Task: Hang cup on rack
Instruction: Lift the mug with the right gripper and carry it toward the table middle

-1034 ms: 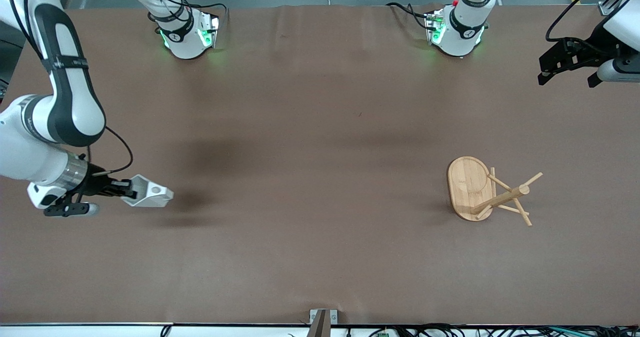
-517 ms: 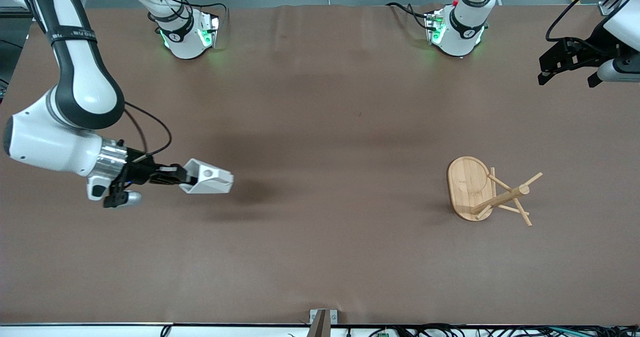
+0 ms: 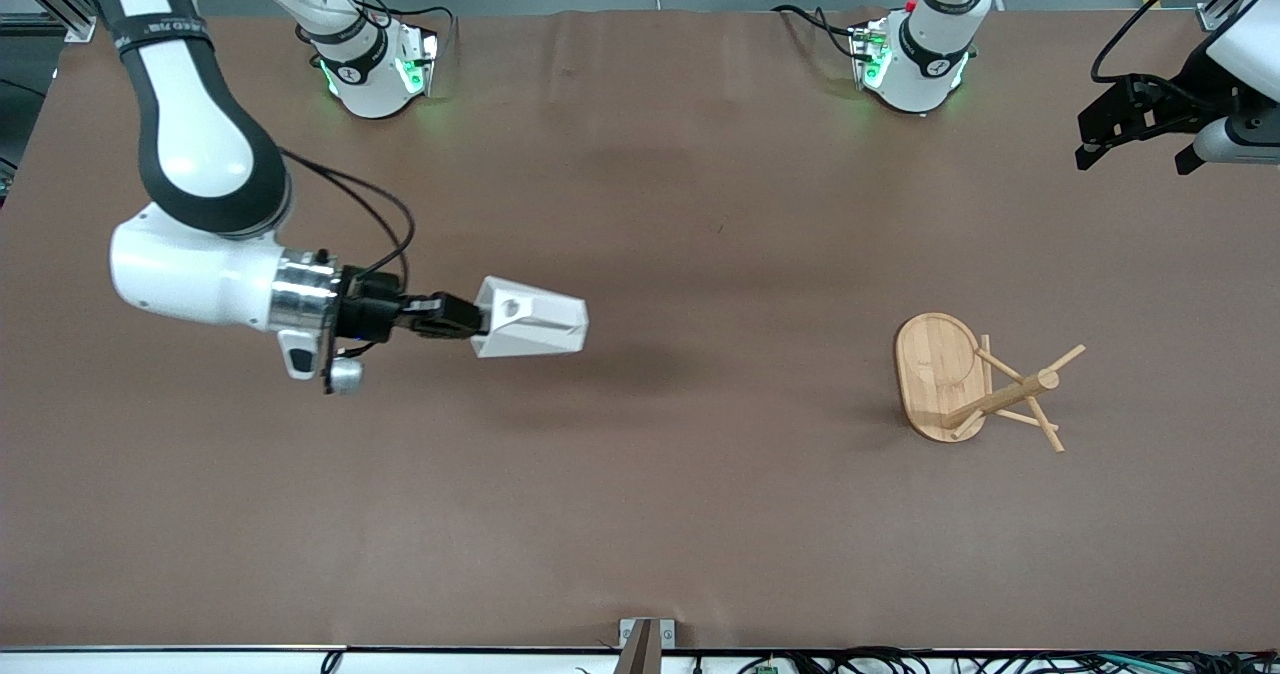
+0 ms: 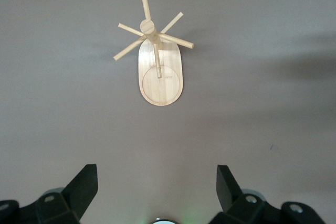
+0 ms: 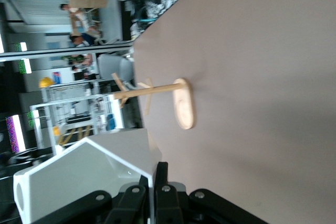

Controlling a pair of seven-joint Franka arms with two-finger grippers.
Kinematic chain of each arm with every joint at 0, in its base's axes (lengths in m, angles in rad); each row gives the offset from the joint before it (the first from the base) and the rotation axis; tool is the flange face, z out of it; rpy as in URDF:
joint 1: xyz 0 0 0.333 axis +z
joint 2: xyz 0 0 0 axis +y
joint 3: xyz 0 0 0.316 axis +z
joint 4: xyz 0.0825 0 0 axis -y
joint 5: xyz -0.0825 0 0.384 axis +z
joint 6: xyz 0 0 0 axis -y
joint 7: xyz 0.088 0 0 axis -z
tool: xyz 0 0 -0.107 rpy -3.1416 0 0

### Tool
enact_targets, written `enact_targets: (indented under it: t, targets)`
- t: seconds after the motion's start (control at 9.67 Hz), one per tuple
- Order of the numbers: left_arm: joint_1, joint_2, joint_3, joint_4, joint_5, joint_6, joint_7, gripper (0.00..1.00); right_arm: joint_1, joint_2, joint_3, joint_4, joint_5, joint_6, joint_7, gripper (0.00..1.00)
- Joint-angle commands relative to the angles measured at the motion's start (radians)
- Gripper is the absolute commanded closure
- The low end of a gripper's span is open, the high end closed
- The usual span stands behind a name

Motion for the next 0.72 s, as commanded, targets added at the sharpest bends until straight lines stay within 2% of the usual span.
enact_targets:
  t: [0.0, 0.1, 0.31, 0.62]
  targets:
    - [-0.003, 0.006, -0.003, -0.014, 0.006, -0.013, -0.001, 0.0, 0.067, 0.044, -0.002, 0.048, 0.122, 0.002, -0.003, 1.0]
    - [-0.006, 0.004, -0.007, -0.016, 0.005, -0.015, -0.003, 0.0, 0.097, 0.072, -0.002, 0.072, 0.162, 0.002, -0.003, 1.0]
    - [-0.006, 0.009, -0.078, -0.016, -0.001, -0.015, -0.01, 0.0, 0.152, 0.104, -0.002, 0.102, 0.231, 0.002, -0.002, 1.0]
    - [-0.021, 0.036, -0.207, -0.014, -0.113, 0.003, 0.026, 0.0, 0.196, 0.152, -0.002, 0.116, 0.233, -0.004, -0.002, 1.0]
